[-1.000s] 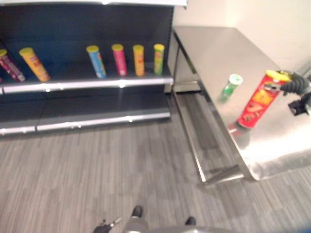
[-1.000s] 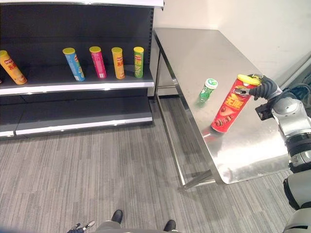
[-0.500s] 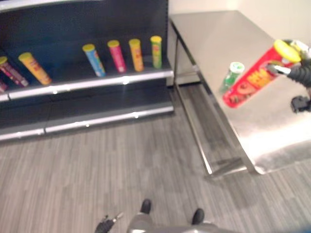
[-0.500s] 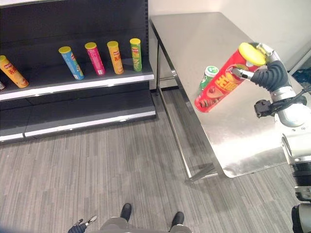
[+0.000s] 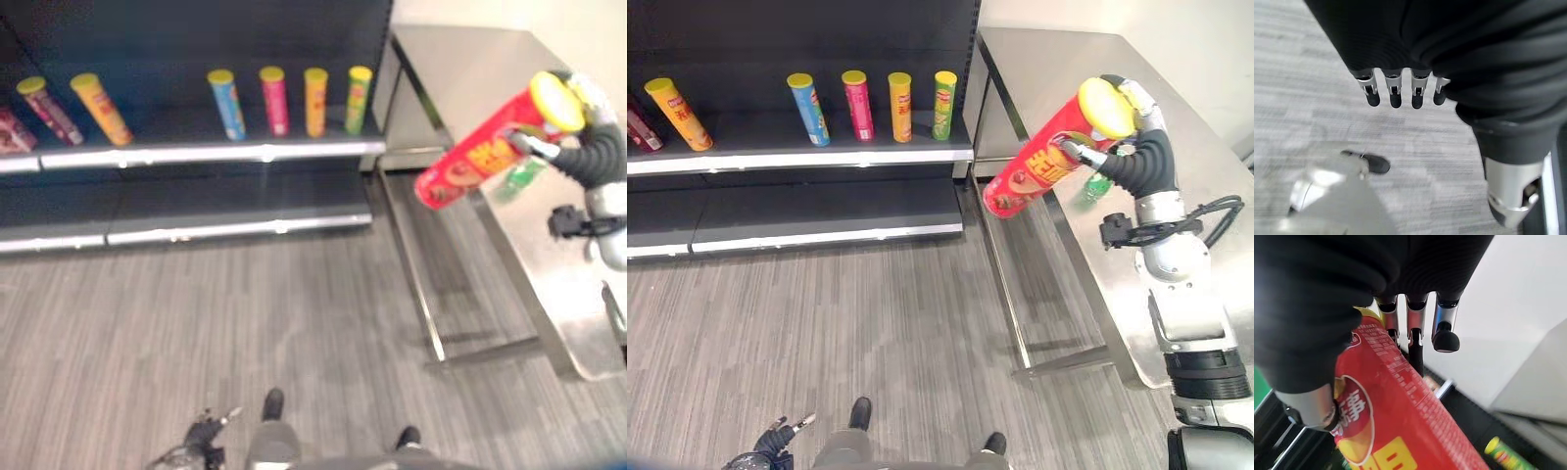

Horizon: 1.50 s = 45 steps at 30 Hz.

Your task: Put the goods on the table back onto the shelves and tidy them up.

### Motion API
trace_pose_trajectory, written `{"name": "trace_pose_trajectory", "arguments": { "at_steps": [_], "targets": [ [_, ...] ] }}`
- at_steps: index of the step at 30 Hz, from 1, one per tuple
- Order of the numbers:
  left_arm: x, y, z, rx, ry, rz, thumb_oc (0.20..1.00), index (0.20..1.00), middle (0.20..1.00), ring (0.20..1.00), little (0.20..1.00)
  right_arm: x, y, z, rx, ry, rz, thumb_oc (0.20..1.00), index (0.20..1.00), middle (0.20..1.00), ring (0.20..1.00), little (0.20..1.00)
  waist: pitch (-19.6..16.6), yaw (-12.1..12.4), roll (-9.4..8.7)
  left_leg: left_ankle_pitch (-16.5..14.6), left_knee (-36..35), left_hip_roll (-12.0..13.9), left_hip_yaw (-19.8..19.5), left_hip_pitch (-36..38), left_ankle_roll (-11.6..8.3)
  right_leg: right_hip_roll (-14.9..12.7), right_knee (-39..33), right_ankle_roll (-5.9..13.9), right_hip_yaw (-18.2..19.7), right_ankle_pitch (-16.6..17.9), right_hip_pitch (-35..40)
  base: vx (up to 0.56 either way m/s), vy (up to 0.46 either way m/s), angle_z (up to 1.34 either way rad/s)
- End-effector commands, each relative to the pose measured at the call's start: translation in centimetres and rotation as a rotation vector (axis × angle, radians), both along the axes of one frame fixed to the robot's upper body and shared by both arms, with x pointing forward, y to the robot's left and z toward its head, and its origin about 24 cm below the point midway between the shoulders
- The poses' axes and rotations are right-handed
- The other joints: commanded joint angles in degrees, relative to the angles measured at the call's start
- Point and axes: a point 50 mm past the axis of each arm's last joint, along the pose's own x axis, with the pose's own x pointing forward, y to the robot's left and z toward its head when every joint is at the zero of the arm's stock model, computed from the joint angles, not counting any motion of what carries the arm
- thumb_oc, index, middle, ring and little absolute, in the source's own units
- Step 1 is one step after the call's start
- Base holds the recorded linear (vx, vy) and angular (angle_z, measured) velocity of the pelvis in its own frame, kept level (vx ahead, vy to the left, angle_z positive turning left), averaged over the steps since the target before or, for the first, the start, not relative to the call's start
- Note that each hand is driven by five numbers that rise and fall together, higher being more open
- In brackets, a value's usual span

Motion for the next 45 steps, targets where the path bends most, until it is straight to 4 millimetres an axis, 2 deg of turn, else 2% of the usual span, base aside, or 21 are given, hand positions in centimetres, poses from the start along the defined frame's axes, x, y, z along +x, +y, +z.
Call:
{"name": "trace_pose_trajectory", "arguments": {
  "at_steps": [1, 4, 6, 7, 9, 12, 18, 19, 20, 23, 24, 27, 29, 30, 32, 34, 36, 41, 42, 43, 45],
  "targets": [
    [-0.8, 0.8, 0.1, 0.026, 0.024, -0.024, 1.000, 1.000, 1.000, 1.000, 1.000, -0.9, 0.8, 4.7, -0.115, -0.163, 0.035, 0.200, 0.200, 0.200, 0.200, 0.200, -2.26, 1.08, 2.06, -1.94, -3.90, 0.16, 1.37, 3.02, 0.21, 8.38, 7.84, 1.70, 3.75, -9.06, -6.69, -0.05, 0.171, -0.07],
    [-1.0, 0.8, 0.1, 0.023, 0.028, -0.015, 1.000, 1.000, 1.000, 1.000, 1.000, -0.1, 1.5, 4.8, -0.134, -0.151, 0.059, 0.200, 0.200, 0.200, 0.200, 0.200, -1.12, 1.71, 1.70, -1.00, -3.90, -2.03, 1.35, 2.35, 0.94, 14.09, 5.16, -0.56, 2.22, -11.21, -7.93, -0.04, 0.073, 0.01],
    [-1.6, 0.6, 0.0, 0.017, 0.030, -0.007, 1.000, 1.000, 1.000, 1.000, 1.000, -0.1, 1.8, 5.3, -0.148, -0.170, 0.065, 0.200, 0.200, 0.200, 0.200, 0.200, -1.50, 2.54, 1.26, -1.44, -3.90, -3.27, 0.77, 2.51, 1.29, 14.75, 1.27, -1.34, 2.33, -11.85, -4.89, 0.02, 0.019, 0.18],
    [-1.3, -0.2, -0.1, -0.009, -0.006, 0.027, 1.000, 1.000, 1.000, 1.000, 1.000, 0.1, 2.3, 5.8, -0.177, -0.169, 0.084, 0.200, 0.200, 0.200, 0.200, 0.200, -0.08, 3.49, 0.65, -3.01, 2.05, -4.54, 1.07, -0.60, 0.79, 14.14, -2.12, -1.86, 3.25, -10.60, -3.26, -0.02, 0.042, 0.05],
    [-1.0, -0.5, -0.1, -0.021, -0.025, 0.040, 1.000, 1.000, 1.000, 1.000, 1.000, 0.1, 2.3, 5.9, -0.191, -0.169, 0.080, 0.200, 0.200, 0.200, 0.200, 0.200, 0.36, 3.40, 0.66, -3.88, 5.52, -4.32, 1.52, -2.82, 0.02, 13.80, -3.41, -1.79, 2.54, -10.32, -2.60, -0.05, 0.046, -0.01],
    [-1.4, -1.4, -0.4, -0.066, -0.035, 0.073, 1.000, 1.000, 1.000, 1.000, 1.000, 0.2, 2.1, 6.0, -0.218, -0.150, 0.073, 0.200, 0.200, 0.200, 0.200, 0.200, 0.38, 3.41, 1.06, -3.48, 6.83, -0.87, 2.64, -4.34, -1.07, 13.28, -4.95, -1.13, 1.75, -10.42, -1.07, 0.02, 0.154, 0.51],
    [-1.4, -0.8, -0.2, -0.048, -0.039, 0.111, 1.000, 1.000, 1.000, 1.000, 1.000, -0.4, 1.5, 6.2, -0.209, -0.167, 0.049, 0.200, 0.200, 0.200, 0.200, 0.200, -0.27, 3.22, 0.68, 5.92, -0.73, 12.45, 1.87, -5.37, -3.02, 9.86, -1.24, 0.61, 1.74, -14.25, -1.06, 0.08, 0.276, 0.06],
    [-1.4, -0.8, -0.2, -0.048, -0.039, 0.111, 1.000, 1.000, 1.000, 1.000, 1.000, -0.4, 1.5, 6.2, -0.208, -0.166, 0.049, 0.200, 0.200, 0.200, 0.200, 0.200, -0.26, 3.25, 0.67, 5.94, -0.78, 12.46, 1.89, -5.32, -3.03, 9.86, -1.22, 0.61, 1.76, -14.27, -1.07, 0.20, 0.414, 0.22],
    [-1.0, -0.5, 0.0, -0.036, -0.052, 0.108, 1.000, 1.000, 1.000, 1.000, 1.000, -0.8, 0.7, 5.9, -0.195, -0.168, 0.015, 0.200, 0.200, 0.200, 0.200, 0.200, -0.88, 3.46, 1.09, 7.93, -0.64, 14.82, 1.71, -7.16, -4.00, 7.99, 0.53, 1.76, 1.00, -15.51, 0.14, 0.23, 0.462, 0.21],
    [-1.1, -0.3, 0.1, -0.030, -0.046, 0.099, 1.000, 1.000, 1.000, 1.000, 1.000, -1.0, 0.7, 5.3, -0.173, -0.163, 0.016, 0.200, 0.200, 0.200, 0.200, 0.200, -2.08, 4.10, 1.67, 6.25, 0.93, 14.80, 0.08, -7.20, -4.68, 5.99, 1.89, 2.69, 1.88, -15.93, 1.59, 0.28, 0.525, 0.18],
    [-0.6, -0.2, 0.1, -0.020, -0.028, 0.055, 1.000, 1.000, 1.000, 1.000, 1.000, -1.3, 0.2, 4.2, -0.148, -0.143, -0.011, 0.200, 0.200, 0.200, 0.200, 0.200, -3.18, 4.00, 1.94, 2.94, 3.01, 12.53, -0.09, -6.94, -4.84, 2.36, 3.26, 4.36, 1.34, -13.67, 3.62, 0.26, 0.548, 0.06],
    [0.3, 0.9, 0.7, 0.026, -0.025, -0.040, 1.000, 1.000, 1.000, 1.000, 1.000, -1.5, 0.4, 3.3, -0.139, -0.123, -0.009, 0.200, 0.200, 0.200, 0.200, 0.200, -2.56, 4.08, 0.43, -0.63, 4.92, 6.18, 0.88, -6.59, -1.54, -3.56, 9.26, 4.28, 3.34, -2.26, 0.46, 0.17, 0.600, 0.55],
    [0.3, 1.8, 1.3, 0.048, -0.032, -0.055, 1.000, 1.000, 1.000, 1.000, 1.000, -1.3, 1.2, 3.1, -0.126, -0.117, 0.031, 0.200, 0.200, 0.200, 0.200, 0.200, -2.35, 4.12, 0.81, -1.92, 4.80, 3.72, 2.00, -5.34, 0.62, -5.31, 13.36, 3.01, 2.09, 0.19, -1.12, 0.14, 0.516, 0.18],
    [0.2, 2.3, 1.4, 0.061, -0.027, -0.048, 1.000, 1.000, 1.000, 1.000, 1.000, -1.2, 1.4, 3.1, -0.123, -0.113, 0.041, 0.200, 0.200, 0.200, 0.200, 0.200, -2.02, 4.14, 0.81, -2.63, 4.58, 2.83, 2.59, -4.21, 1.31, -5.10, 15.33, 2.57, 1.70, -0.67, -1.89, 0.16, 0.415, 0.16],
    [-0.1, 2.7, 1.5, 0.062, -0.018, -0.038, 1.000, 1.000, 1.000, 1.000, 1.000, -1.0, 1.6, 3.1, -0.125, -0.102, 0.058, 0.200, 0.200, 0.200, 0.200, 0.200, -1.54, 3.31, 1.28, -2.45, 2.78, 1.53, 2.40, -2.21, 2.15, -0.52, 16.39, 0.88, 2.93, -4.78, -5.31, 0.17, 0.356, 0.13],
    [-0.6, 2.5, 1.2, 0.049, -0.006, -0.022, 1.000, 1.000, 1.000, 1.000, 1.000, -0.7, 1.8, 3.5, -0.124, -0.104, 0.073, 0.200, 0.200, 0.200, 0.200, 0.200, -0.85, 2.55, 1.76, -2.07, 0.32, -0.29, 2.01, 0.26, 2.50, 4.87, 12.05, -0.02, 3.23, -8.12, -7.11, 0.17, 0.253, 0.10],
    [-1.4, 1.9, 0.6, 0.020, 0.022, 0.012, 1.000, 1.000, 1.000, 1.000, 1.000, -0.1, 2.6, 3.7, -0.120, -0.101, 0.109, 0.200, 0.200, 0.200, 0.200, 0.200, -0.08, 1.91, 1.30, -2.51, -2.63, -2.80, 1.56, 3.61, 2.62, 9.55, 1.06, 0.82, 0.56, -5.52, -11.01, 0.21, 0.161, -0.02],
    [-1.3, 0.3, 0.0, -0.023, 0.018, 0.013, 1.000, 1.000, 1.000, 1.000, 1.000, 0.3, 4.2, 4.0, -0.113, -0.113, 0.167, 0.200, 0.200, 0.200, 0.200, 0.200, 0.60, 0.92, 0.46, -4.72, -1.52, -5.14, 0.69, 5.08, 3.27, 11.87, -5.78, 1.82, 0.99, -2.52, -11.45, 0.19, 0.069, 0.10],
    [-0.8, -0.4, -0.2, -0.034, 0.010, -0.003, 1.000, 1.000, 1.000, 1.000, 1.000, 0.5, 5.4, 4.1, -0.124, -0.120, 0.204, 0.200, 0.200, 0.200, 0.200, 0.200, 0.54, 1.46, -0.10, -7.23, 0.30, -6.06, 0.55, 5.73, 3.65, 12.43, -6.16, 1.08, 1.73, -2.69, -9.60, 0.12, -0.008, 0.36],
    [-0.8, -0.4, -0.2, -0.034, 0.009, -0.003, 1.000, 1.000, 1.000, 1.000, 1.000, 0.5, 5.4, 4.1, -0.124, -0.121, 0.204, 0.200, 0.200, 0.200, 0.200, 0.200, 0.53, 1.33, -0.26, -7.04, 0.35, -6.27, 0.47, 5.52, 3.71, 12.23, -6.25, 1.10, 1.68, -2.53, -9.70, 0.19, -0.019, 0.48],
    [-0.3, -0.9, -0.1, -0.047, -0.020, 0.012, 1.000, 1.000, 1.000, 1.000, 1.000, 0.5, 6.9, 3.7, -0.157, -0.109, 0.266, 0.200, 0.200, 0.200, 0.200, 0.200, 0.21, 1.52, -0.32, -10.88, 6.82, -6.80, 0.89, 5.03, 2.57, 11.82, -5.53, 0.46, 1.00, -3.16, -7.79, 0.25, -0.055, 0.33]
  ]
}}
